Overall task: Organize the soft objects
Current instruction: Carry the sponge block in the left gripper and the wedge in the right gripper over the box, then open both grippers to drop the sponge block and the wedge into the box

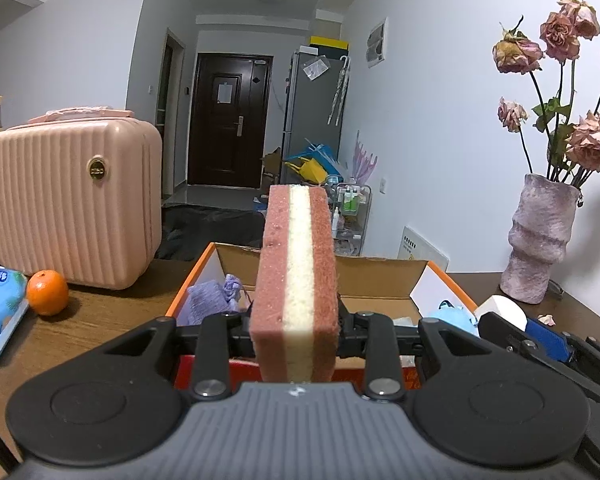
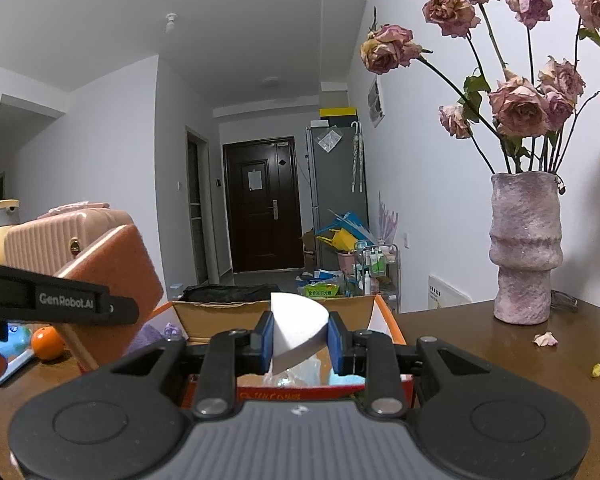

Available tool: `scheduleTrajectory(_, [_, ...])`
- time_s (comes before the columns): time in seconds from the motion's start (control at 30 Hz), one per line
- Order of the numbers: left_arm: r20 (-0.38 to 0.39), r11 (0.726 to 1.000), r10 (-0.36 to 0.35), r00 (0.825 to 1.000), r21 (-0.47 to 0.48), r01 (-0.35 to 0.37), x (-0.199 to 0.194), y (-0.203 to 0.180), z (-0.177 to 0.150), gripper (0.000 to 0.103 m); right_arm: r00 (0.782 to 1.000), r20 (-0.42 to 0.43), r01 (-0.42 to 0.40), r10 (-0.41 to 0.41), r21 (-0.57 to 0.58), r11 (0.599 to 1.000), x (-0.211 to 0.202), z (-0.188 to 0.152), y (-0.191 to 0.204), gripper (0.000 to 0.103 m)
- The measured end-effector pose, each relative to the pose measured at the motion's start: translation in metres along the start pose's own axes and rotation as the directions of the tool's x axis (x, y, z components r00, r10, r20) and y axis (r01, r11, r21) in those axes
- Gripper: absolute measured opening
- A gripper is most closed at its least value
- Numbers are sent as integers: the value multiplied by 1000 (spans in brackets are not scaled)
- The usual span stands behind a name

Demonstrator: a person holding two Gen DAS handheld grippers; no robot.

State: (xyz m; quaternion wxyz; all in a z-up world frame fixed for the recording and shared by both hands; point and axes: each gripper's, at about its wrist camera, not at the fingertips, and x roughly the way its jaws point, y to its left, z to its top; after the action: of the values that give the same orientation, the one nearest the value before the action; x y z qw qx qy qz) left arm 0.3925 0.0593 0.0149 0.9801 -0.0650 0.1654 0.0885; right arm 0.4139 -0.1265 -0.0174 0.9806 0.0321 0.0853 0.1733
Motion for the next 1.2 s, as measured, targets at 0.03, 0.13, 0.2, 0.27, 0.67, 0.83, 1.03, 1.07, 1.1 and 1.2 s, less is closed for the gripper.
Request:
scheduleTrajectory(0.03, [0, 1000, -1, 1000, 2, 1, 3, -1, 1, 32, 1000, 0, -1, 1, 0, 1000, 4, 1, -1, 26])
scheduleTrajectory(0.13, [0, 1000, 1, 1000, 6, -1, 11, -2, 3, 32, 1000, 0, -2, 2, -2, 1000, 14, 2, -2, 26])
scheduleTrajectory(0.2, [0, 1000, 3, 1000, 7, -3, 14, -3, 3, 32, 1000, -1, -3, 3, -6, 1000, 20, 2, -3, 26])
scheduleTrajectory(0.27, [-1, 1000, 5, 1000, 6, -5, 21, -3, 5, 32, 1000, -2, -5, 5, -10, 1000, 26, 3, -3, 26])
scheduleTrajectory(0.67, [-16, 1000, 18, 1000, 21, -17, 60, -4, 12, 32, 1000, -5, -6, 5, -37, 999, 63, 6, -6, 26])
scheduleTrajectory(0.83, [-22, 999, 27, 999, 31, -26, 74, -6, 13, 32, 1000, -12, -6, 5, -45, 999, 77, 6, -7, 27])
scheduleTrajectory(1.03, [-33, 999, 36, 999, 39, -35, 90, -6, 14, 32, 999, -32, -11, 9, -55, 998, 90, 5, -4, 27])
scheduleTrajectory(1.07, [-34, 999, 37, 999, 40, -36, 93, -6, 15, 32, 999, -36, -13, 11, -57, 998, 93, 5, -4, 27])
scheduleTrajectory(1.1, [-34, 998, 39, 999, 42, -37, 95, -6, 15, 32, 999, -38, -14, 12, -59, 998, 95, 5, -3, 27])
scheduleTrajectory(1.2, [-33, 998, 48, 998, 53, -46, 101, -7, 16, 32, 999, -44, -18, 15, -72, 997, 103, 4, 0, 27])
